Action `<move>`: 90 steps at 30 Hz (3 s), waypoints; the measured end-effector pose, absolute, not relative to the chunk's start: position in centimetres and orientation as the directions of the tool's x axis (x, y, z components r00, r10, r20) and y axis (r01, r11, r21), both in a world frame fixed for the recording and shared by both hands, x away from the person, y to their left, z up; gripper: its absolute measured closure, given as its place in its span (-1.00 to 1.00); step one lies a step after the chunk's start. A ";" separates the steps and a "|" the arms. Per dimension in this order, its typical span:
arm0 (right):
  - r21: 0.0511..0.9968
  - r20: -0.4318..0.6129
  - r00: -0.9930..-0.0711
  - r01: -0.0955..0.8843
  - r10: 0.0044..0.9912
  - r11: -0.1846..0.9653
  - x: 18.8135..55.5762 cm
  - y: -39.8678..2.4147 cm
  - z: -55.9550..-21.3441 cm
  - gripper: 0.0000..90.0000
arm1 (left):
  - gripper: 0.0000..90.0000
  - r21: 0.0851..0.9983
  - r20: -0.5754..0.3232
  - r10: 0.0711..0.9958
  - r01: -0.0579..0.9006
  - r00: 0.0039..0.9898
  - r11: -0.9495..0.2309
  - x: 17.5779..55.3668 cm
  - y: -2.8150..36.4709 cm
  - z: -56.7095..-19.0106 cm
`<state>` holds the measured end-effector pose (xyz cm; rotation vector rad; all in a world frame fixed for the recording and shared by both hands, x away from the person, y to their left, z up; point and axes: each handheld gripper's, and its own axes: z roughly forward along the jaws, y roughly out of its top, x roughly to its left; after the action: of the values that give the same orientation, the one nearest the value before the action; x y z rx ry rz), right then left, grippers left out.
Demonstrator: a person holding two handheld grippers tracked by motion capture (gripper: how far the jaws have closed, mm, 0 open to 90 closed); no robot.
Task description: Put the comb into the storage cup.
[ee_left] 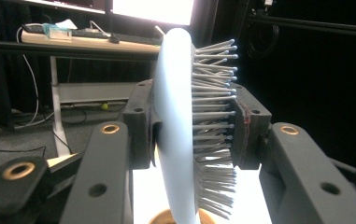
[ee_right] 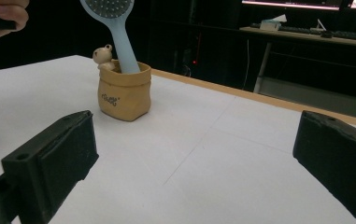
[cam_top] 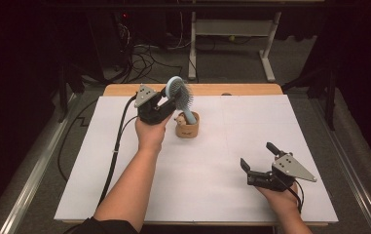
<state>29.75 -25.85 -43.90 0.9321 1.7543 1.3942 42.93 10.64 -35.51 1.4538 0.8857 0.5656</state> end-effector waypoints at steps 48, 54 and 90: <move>0.982 -0.079 -0.497 0.108 0.864 0.152 29.6 -25.9 -43.9 -0.99 | 0.21 0.970 -0.198 0.800 0.228 0.566 0.080 43.9 11.1 -37.3; 0.983 -0.078 -0.496 0.109 0.865 0.151 29.5 -26.0 -43.9 -0.99 | 0.20 0.967 -0.212 0.801 0.237 0.559 0.091 44.1 11.5 -37.4; 0.981 -0.088 -0.507 0.107 0.857 0.164 29.6 -25.5 -43.9 -0.99 | -0.01 0.966 -0.189 0.826 0.253 0.530 0.059 43.7 13.9 -38.4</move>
<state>29.58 -25.50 -43.92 0.9207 1.7625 1.4014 43.67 13.90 -38.44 1.4921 0.9769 0.5609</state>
